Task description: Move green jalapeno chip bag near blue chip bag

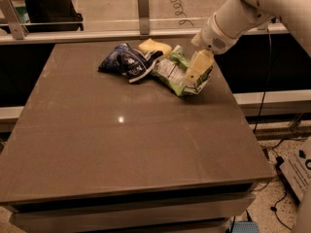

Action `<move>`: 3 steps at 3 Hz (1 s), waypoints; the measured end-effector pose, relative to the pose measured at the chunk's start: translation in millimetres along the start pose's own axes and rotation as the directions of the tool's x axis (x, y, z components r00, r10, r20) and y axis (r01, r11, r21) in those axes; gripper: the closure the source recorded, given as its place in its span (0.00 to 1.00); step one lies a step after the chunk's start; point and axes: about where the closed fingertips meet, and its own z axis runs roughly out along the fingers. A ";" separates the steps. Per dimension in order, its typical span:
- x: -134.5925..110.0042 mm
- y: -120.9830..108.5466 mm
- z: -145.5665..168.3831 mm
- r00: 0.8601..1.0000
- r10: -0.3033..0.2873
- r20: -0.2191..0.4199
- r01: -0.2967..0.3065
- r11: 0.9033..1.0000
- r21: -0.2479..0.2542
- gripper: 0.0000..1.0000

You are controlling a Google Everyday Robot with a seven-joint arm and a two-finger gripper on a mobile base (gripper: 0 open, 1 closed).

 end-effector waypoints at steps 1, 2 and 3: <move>-12.9 9.6 -15.7 0.998 0.004 0.064 -0.003 1.000 -0.018 0.00; -19.8 18.1 -39.9 0.992 0.014 0.129 -0.011 1.000 -0.018 0.00; -12.3 28.2 -70.5 0.983 0.019 0.180 -0.018 1.000 -0.007 0.00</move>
Offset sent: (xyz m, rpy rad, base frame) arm -0.0482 -0.0092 0.0758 0.2202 -0.0408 0.0194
